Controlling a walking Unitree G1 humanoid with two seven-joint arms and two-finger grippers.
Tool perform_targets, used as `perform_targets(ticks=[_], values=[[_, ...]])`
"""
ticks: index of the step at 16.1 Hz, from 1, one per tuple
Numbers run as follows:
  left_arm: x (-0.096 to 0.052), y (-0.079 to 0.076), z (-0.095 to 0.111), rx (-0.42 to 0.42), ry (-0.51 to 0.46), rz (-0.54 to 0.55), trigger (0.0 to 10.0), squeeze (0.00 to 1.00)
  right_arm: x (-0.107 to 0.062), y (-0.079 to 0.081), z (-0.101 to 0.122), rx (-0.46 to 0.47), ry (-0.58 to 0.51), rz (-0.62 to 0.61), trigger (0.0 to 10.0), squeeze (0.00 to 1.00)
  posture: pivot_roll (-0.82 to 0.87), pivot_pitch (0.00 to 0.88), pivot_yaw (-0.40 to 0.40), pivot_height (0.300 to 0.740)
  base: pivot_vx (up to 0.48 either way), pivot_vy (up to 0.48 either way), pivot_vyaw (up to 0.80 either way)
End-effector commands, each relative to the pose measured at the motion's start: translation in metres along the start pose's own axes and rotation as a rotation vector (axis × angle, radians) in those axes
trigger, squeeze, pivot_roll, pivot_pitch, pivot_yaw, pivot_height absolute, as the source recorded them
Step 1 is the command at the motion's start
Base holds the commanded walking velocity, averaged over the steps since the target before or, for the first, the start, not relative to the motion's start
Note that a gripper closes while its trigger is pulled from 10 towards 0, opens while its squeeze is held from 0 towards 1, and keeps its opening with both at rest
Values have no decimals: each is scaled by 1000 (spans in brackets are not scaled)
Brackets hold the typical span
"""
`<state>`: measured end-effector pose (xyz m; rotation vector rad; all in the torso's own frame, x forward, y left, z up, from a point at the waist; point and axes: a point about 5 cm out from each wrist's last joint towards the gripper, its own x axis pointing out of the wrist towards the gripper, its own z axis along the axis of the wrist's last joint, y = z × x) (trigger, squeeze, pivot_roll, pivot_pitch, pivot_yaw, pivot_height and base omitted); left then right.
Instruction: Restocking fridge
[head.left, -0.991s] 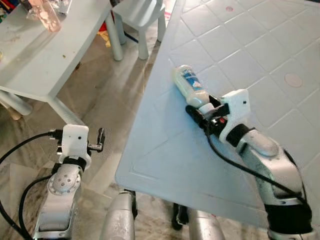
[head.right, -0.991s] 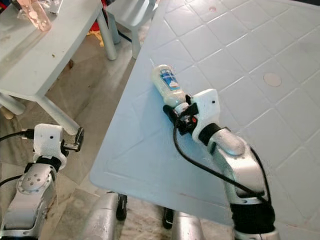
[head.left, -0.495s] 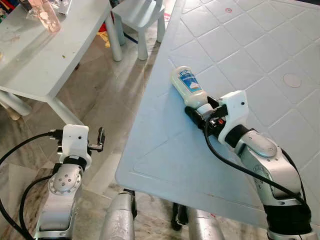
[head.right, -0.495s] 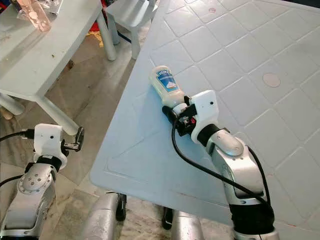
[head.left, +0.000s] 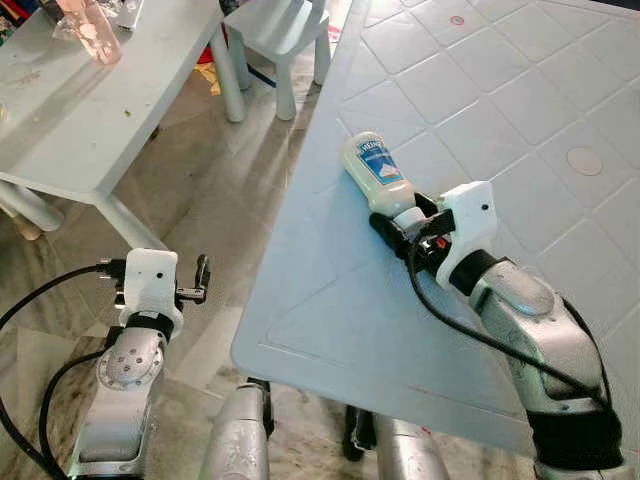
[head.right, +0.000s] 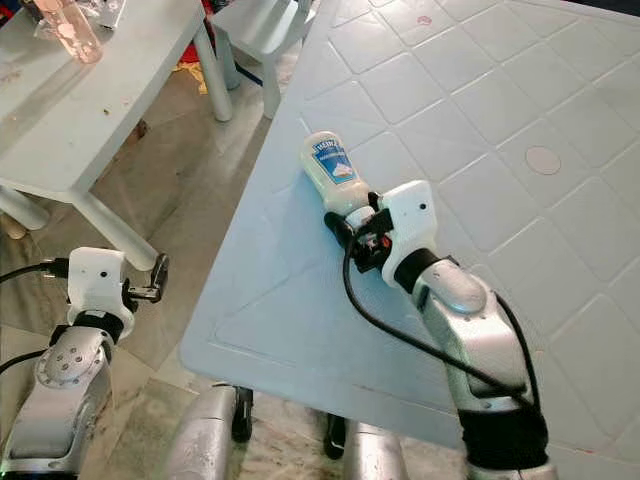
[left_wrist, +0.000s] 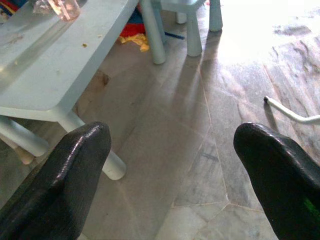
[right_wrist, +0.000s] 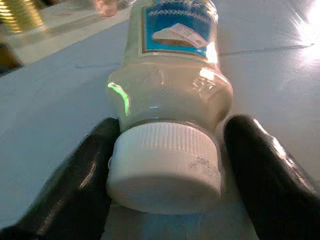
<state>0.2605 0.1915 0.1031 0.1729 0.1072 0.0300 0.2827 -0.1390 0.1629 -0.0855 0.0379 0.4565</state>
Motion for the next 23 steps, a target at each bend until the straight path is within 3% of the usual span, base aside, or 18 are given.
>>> perform_targets(ticks=[1, 2, 6, 10, 16, 17, 18, 23], values=[[4, -11, -4, -24, -2, -23, 10000, 0, -6, 18, -22, -2, 41, -87, 10000, 0, 109, 173, -29, 740, 0, 0, 0], [7, -19, -4, -44, -12, -40, 10000, 0, -10, 19, -34, -1, 61, -190, 10000, 0, 108, 170, -33, 740, 0, 0, 0], [5, -21, -9, -54, -5, -47, 10000, 0, -14, 6, -46, 15, 117, -329, 10000, 0, 105, 169, -37, 740, 0, 0, 0], [6, -23, -10, -59, -13, -55, 10000, 0, -11, 4, -47, -58, 63, -361, 10000, 0, 99, 170, -28, 740, 0, 0, 0], [9, -24, -9, -57, -22, -52, 10000, 0, 10, 1, -46, -106, -8, -355, 10000, 0, 103, 174, -26, 740, 0, 0, 0], [9, -24, -10, -57, -22, -51, 10000, 0, 12, -1, -45, -101, -15, -358, 5686, 0, 103, 174, -26, 740, 0, 0, 0], [9, -24, -10, -56, -22, -50, 10000, 0, 14, -4, -45, -105, -18, -371, 0, 0, 113, 175, -28, 740, 0, 0, 0], [8, -24, -12, -54, -19, -46, 10000, 0, 14, -6, -46, -122, -37, -380, 0, 0, 109, 173, -30, 740, 0, 0, 0]])
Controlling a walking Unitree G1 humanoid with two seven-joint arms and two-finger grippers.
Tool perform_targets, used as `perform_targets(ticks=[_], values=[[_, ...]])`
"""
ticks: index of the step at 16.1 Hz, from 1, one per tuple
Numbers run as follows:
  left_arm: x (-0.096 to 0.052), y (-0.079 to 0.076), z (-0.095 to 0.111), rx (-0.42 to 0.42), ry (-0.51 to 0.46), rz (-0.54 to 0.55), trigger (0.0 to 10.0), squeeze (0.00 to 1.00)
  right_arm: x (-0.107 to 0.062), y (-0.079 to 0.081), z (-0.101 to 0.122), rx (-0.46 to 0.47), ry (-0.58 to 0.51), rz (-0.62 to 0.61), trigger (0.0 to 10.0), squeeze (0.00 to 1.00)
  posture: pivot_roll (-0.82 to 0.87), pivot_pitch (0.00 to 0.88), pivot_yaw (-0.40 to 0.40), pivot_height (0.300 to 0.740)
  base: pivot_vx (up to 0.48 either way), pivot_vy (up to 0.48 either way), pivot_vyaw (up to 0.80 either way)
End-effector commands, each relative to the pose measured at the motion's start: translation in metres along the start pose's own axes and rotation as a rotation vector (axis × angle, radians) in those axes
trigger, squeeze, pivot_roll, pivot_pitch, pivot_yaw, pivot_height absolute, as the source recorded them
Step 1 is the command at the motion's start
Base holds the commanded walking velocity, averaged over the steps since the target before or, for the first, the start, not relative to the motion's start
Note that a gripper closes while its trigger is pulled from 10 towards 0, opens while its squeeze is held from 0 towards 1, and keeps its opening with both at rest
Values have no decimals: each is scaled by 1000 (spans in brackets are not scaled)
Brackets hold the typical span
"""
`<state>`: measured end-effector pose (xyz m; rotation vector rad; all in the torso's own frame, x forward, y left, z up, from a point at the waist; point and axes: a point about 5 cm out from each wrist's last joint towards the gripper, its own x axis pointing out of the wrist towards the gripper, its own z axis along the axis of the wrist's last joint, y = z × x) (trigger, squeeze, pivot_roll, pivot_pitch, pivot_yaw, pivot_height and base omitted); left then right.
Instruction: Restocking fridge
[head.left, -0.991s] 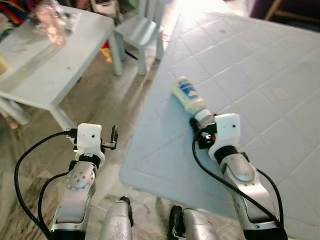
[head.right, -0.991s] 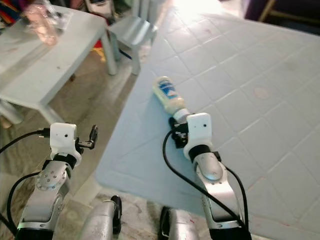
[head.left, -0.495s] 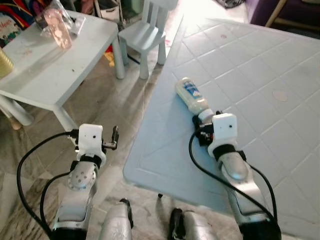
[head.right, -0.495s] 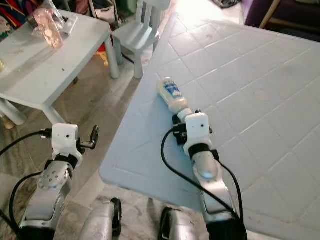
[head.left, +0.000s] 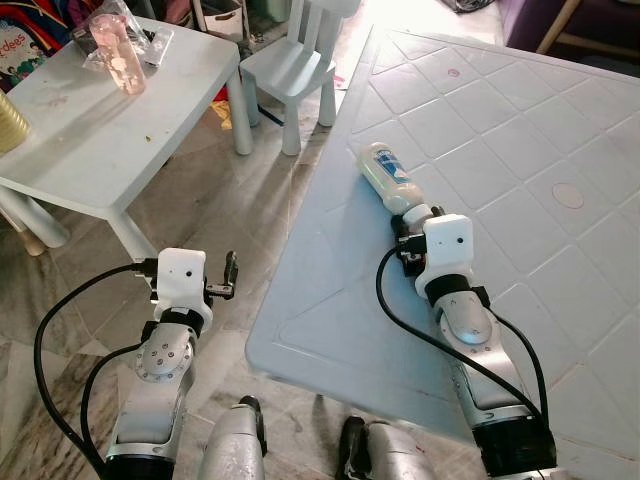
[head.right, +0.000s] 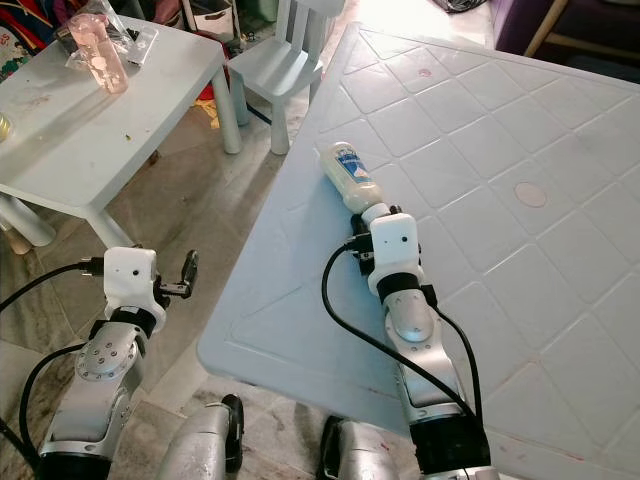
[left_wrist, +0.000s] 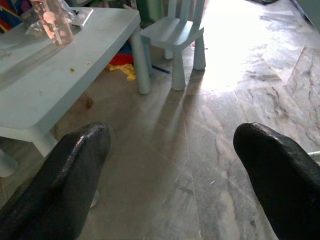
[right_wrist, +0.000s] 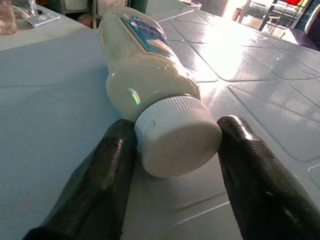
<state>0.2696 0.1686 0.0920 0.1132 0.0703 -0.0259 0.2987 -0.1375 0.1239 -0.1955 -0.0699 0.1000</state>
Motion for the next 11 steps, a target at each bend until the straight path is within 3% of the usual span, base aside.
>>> perform_targets(ticks=[1, 5, 7, 11], values=[[-2, 1, -6, 3, 22, 8, 10000, 0, -4, -6, -10, -8, 33, -22, 0, 0, 103, 167, -30, 740, 0, 0, 0], [3, 1, -4, 7, 16, 6, 10000, 0, -3, -9, -12, -9, 49, -31, 0, 0, 101, 166, -34, 740, 0, 0, 0], [3, 3, -3, 10, 13, 13, 10000, 0, -3, -9, -13, 36, 57, -39, 0, 0, 106, 163, -36, 740, 0, 0, 0], [1, 3, -4, 9, 13, 21, 10000, 0, -3, -10, 8, 21, -41, -42, 0, 0, 106, 154, -42, 740, 0, 0, 0]])
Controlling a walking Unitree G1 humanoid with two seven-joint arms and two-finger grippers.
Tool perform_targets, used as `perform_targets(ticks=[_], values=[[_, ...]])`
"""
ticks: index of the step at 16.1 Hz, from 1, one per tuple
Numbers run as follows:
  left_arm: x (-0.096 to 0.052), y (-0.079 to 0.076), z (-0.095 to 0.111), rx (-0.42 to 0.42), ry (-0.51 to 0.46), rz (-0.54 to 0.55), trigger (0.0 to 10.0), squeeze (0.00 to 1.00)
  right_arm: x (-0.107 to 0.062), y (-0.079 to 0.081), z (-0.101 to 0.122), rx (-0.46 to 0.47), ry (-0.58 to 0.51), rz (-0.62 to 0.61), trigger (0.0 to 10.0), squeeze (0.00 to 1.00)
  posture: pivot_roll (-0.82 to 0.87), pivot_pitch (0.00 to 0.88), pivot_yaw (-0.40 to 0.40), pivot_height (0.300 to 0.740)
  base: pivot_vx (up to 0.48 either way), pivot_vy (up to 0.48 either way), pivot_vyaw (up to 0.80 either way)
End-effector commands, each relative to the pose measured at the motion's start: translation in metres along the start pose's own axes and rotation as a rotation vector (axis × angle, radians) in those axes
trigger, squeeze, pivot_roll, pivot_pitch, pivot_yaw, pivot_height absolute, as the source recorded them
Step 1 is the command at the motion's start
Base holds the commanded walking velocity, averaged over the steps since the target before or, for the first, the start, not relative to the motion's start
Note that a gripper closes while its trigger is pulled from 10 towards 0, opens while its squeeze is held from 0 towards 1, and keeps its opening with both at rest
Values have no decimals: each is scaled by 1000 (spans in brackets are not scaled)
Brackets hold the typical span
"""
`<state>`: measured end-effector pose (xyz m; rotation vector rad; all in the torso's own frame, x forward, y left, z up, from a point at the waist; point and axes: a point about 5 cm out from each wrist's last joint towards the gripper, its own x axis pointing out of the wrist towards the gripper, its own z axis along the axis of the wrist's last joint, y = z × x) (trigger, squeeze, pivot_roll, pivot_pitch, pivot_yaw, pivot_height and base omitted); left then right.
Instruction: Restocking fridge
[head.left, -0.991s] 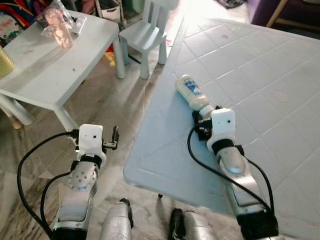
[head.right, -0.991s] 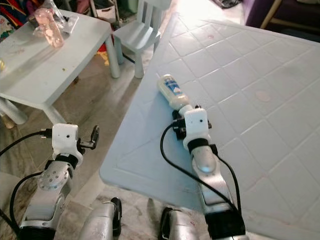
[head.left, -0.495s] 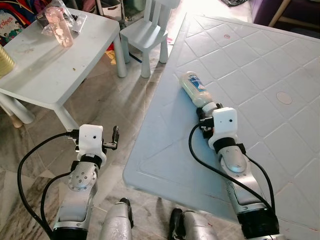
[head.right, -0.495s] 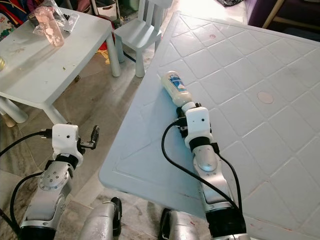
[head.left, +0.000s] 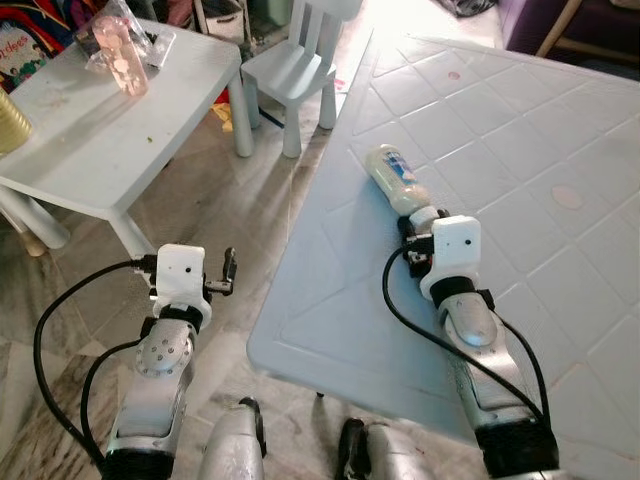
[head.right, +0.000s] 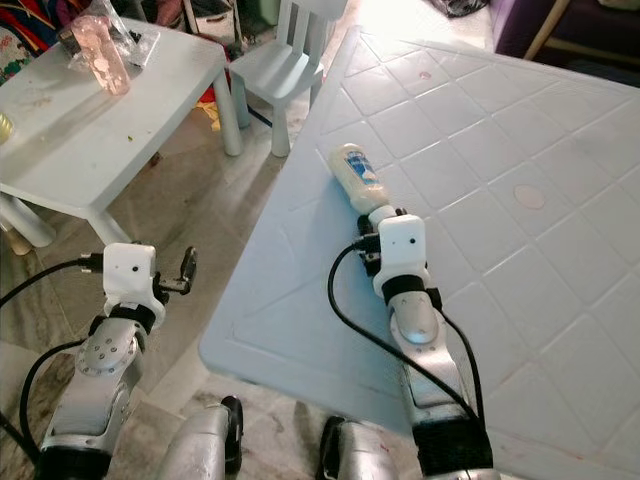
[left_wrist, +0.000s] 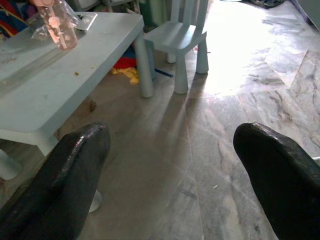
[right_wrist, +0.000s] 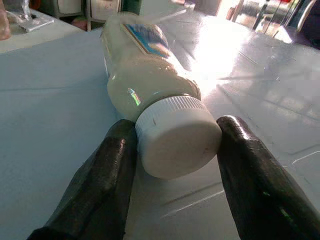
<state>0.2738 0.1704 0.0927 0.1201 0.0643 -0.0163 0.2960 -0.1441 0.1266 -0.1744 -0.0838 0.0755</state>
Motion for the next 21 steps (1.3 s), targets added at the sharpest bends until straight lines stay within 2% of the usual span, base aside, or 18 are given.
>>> perform_targets(ticks=[1, 5, 8, 9, 10, 12, 14, 15, 17, 18, 20, 21], values=[[-2, 0, -5, 1, 17, 11, 10000, 0, -2, -5, 21, -58, -98, -8, 0, 0, 101, 153, -43, 740, 0, 0, 0], [1, -1, -4, -2, 7, 13, 10000, 0, -5, -6, 47, -167, -216, 21, 0, 0, 88, 148, -40, 740, 0, 0, 0], [9, -2, 6, 1, -39, 19, 10000, 0, -2, -4, 71, -212, -307, 76, 0, 0, 77, 133, -39, 740, 0, 0, 0], [16, -1, 15, 4, -74, 27, 10000, 0, 0, 1, 78, -205, -322, 121, 0, 0, 72, 118, -41, 740, 0, 0, 0], [20, 1, 24, 12, -114, 42, 10000, 0, 0, 4, 77, -149, -294, 155, 0, 0, 71, 112, -42, 740, 0, 0, 0], [24, 5, 34, 17, -157, 63, 10000, 0, -3, 11, 75, -135, -276, 232, 0, 0, 72, 108, -45, 740, 0, 0, 0], [28, 14, 50, 39, -231, 114, 10000, 0, -8, 21, 73, -86, -256, 346, 0, 0, 71, 105, -47, 740, 0, 0, 0], [32, 29, 67, 64, -301, 192, 10000, 0, -10, 24, 72, -55, -235, 401, 0, 0, 69, 103, -47, 740, 0, 0, 0], [39, 58, 94, 88, -381, 334, 10000, 0, -15, 29, 69, -56, -212, 485, 0, 0, 69, 95, -51, 740, 0, 0, 0], [41, 61, 98, 87, -393, 344, 10000, 0, -15, 30, 68, -56, -210, 496, 0, 0, 69, 95, -51, 740, 0, 0, 0], [49, 53, 118, 53, -451, 258, 10000, 0, -19, 36, 67, -41, -202, 561, 0, 0, 69, 95, -51, 740, 0, 0, 0], [51, 28, 124, 30, -468, 112, 10000, 0, -21, 43, 69, -19, -203, 618, 0, 0, 70, 93, -44, 740, 0, 0, 0]])
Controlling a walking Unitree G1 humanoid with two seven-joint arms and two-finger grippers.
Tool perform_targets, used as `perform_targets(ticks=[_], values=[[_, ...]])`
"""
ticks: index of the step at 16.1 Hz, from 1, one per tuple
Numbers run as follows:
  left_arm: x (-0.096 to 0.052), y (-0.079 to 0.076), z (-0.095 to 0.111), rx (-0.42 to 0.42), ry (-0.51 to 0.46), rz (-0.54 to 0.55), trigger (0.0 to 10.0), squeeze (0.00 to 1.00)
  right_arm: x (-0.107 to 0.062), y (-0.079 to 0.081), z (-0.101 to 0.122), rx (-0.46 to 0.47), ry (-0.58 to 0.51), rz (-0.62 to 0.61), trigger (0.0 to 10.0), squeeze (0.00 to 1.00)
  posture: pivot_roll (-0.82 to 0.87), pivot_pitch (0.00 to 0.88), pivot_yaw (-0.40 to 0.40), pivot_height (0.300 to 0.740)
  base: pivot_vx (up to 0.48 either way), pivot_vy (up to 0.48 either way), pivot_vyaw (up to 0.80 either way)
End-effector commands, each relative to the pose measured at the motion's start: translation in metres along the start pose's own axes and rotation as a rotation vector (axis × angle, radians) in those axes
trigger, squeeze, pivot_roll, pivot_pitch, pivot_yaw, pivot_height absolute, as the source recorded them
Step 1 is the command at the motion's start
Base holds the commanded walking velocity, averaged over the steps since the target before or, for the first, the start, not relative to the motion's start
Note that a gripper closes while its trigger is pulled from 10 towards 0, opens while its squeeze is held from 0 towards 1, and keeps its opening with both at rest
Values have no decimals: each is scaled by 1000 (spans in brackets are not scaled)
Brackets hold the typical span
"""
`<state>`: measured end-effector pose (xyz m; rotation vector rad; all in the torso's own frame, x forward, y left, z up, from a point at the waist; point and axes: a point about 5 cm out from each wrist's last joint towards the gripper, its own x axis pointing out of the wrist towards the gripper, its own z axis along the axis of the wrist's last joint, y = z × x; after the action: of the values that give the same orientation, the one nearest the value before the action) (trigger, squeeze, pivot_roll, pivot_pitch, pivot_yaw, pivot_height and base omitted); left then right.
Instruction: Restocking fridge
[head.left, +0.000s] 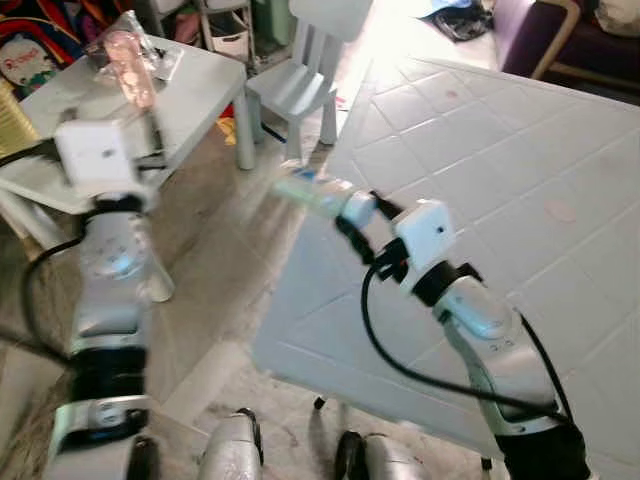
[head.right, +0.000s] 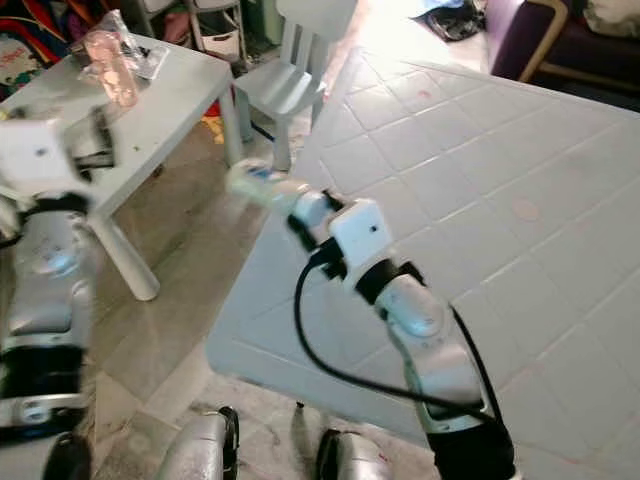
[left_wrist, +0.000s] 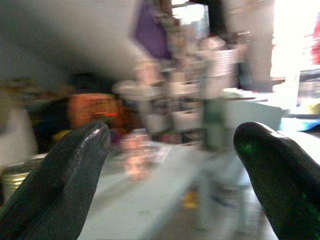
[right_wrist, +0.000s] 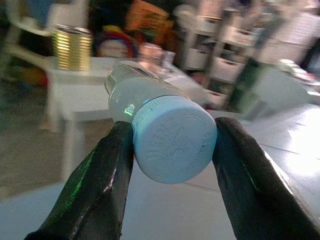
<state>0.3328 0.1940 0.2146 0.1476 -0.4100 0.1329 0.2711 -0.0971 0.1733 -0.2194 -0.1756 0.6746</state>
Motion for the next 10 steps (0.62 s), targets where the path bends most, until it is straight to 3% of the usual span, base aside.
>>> perform_targets(ticks=[1, 5, 8, 10], values=[[-2, -20, 3, -35, -9, -101, 10000, 0, 1, 6, 15, 6, -60, 54, 0, 0, 70, 93, -44, 740, 0, 0, 0], [-18, -49, 3, -137, 10, -254, 10000, 0, -1, 15, 14, 57, -40, 155, 0, 0, 68, 107, -50, 740, 0, 0, 0], [-31, -60, -1, -180, 41, -341, 10000, 0, 1, 12, 14, 52, -38, 151, 0, 0, 76, 111, -53, 740, 0, 0, 0], [-39, -63, -4, -181, 59, -383, 10000, 0, 3, 9, 16, 2, -49, 144, 0, 0, 79, 112, -54, 740, 0, 0, 0]])
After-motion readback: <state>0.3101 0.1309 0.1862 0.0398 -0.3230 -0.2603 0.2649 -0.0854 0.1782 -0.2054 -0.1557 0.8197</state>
